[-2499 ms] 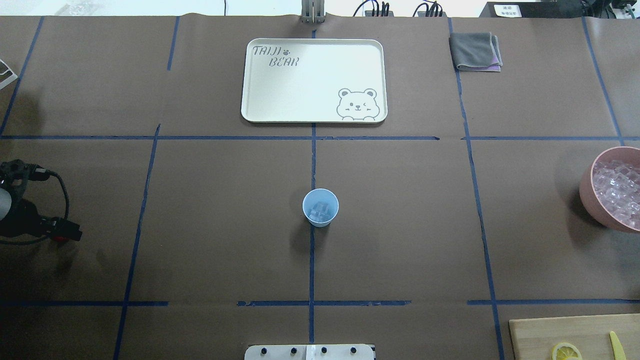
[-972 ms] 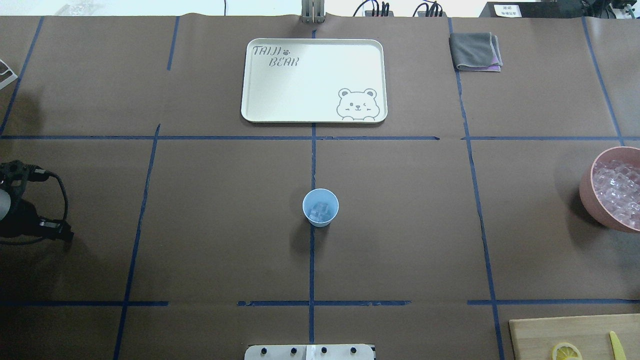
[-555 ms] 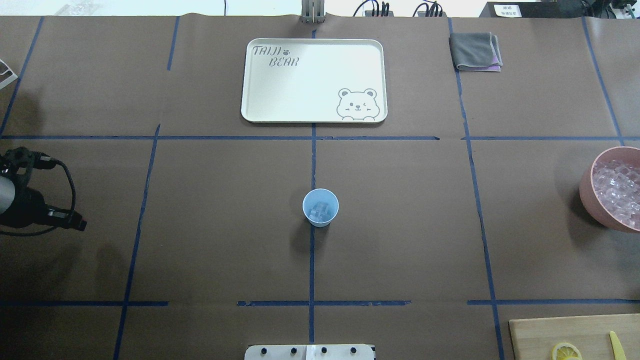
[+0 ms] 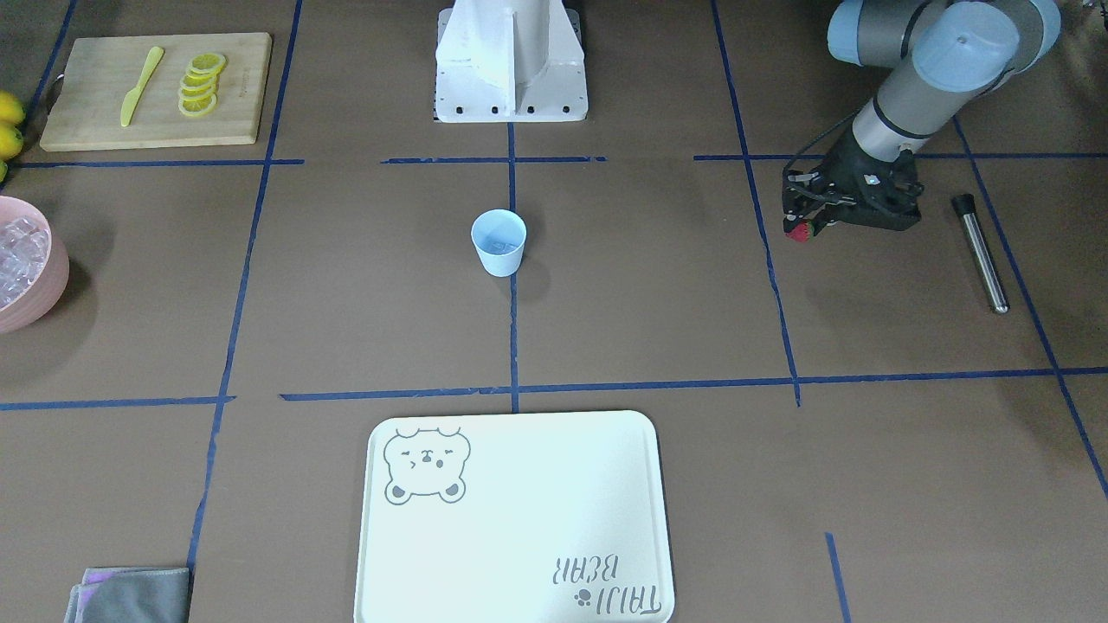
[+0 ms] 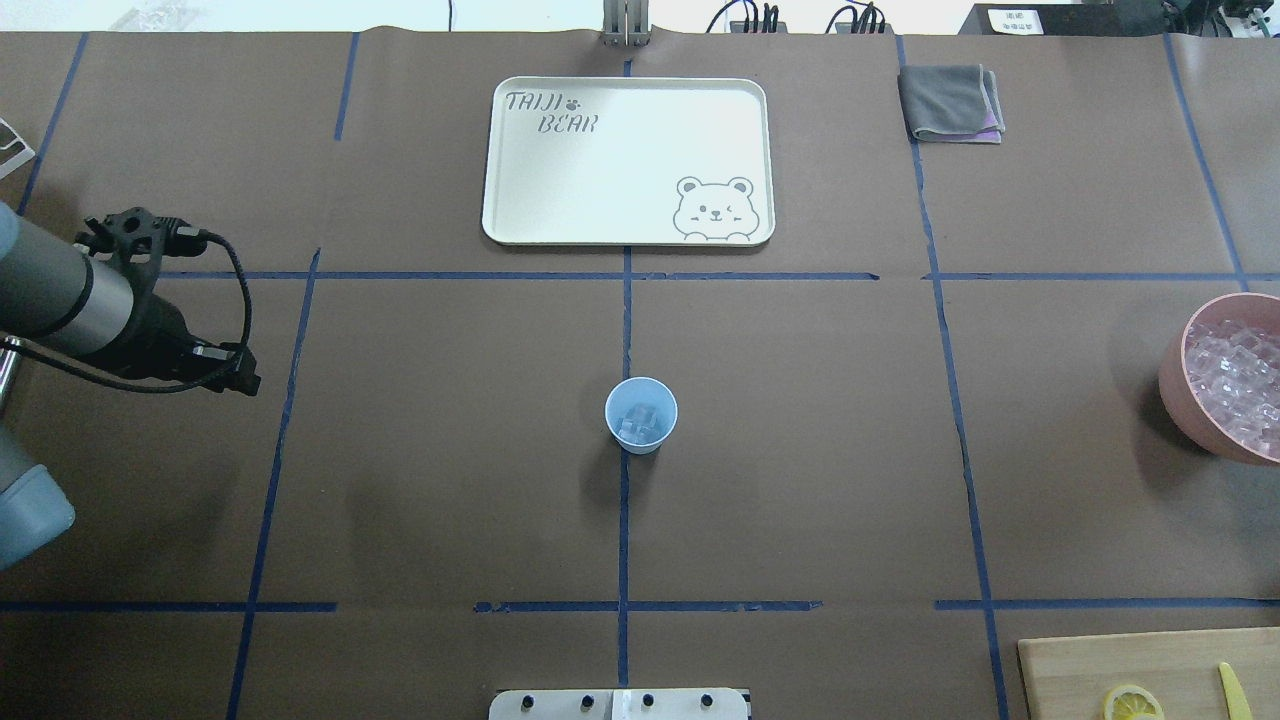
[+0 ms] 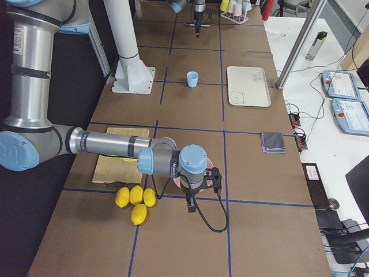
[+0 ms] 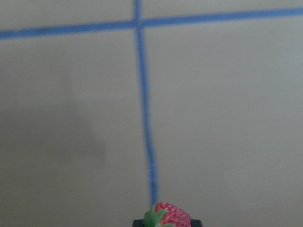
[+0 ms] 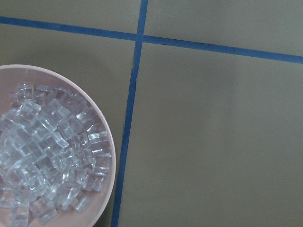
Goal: Mash ice and strawberries in cup
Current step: 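Carry the strawberry with the left gripper over the blue cup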
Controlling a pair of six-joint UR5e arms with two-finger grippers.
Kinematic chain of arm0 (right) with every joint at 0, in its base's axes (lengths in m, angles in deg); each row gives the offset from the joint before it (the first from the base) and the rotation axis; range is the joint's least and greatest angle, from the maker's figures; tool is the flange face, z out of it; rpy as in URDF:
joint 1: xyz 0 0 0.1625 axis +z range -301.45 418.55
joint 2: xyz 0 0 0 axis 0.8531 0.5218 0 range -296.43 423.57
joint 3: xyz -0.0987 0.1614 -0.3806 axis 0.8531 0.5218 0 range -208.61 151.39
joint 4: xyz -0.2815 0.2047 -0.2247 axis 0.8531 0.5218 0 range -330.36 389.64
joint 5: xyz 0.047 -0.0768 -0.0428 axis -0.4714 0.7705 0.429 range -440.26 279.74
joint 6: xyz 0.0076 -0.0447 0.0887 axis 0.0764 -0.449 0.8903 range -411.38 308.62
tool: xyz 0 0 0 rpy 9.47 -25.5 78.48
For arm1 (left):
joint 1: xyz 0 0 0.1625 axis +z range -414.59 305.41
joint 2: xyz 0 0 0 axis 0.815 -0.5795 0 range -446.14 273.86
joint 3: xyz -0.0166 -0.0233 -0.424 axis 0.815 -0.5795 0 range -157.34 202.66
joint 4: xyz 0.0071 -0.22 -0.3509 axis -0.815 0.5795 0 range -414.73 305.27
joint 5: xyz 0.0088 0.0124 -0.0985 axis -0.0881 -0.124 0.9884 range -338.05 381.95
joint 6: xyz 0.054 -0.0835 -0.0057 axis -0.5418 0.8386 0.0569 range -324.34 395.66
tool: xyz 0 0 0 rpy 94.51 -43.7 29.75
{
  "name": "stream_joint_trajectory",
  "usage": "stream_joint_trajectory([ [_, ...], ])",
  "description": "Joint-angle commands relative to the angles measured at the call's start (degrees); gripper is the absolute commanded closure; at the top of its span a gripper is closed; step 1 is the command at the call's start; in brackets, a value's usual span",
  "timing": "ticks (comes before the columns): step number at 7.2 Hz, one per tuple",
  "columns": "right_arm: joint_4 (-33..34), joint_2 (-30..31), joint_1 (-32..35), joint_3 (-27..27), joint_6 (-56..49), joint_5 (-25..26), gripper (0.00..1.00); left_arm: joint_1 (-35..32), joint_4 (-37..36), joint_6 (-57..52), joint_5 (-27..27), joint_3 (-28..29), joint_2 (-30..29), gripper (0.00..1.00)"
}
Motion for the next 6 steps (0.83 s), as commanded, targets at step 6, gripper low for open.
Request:
stream_joint_trajectory([
  [6,0.07,-0.01,0.00,-0.14,-0.03,0.12,0.00,15.37,-19.42,24.44,-14.13,8.16,-33.99,1.00],
])
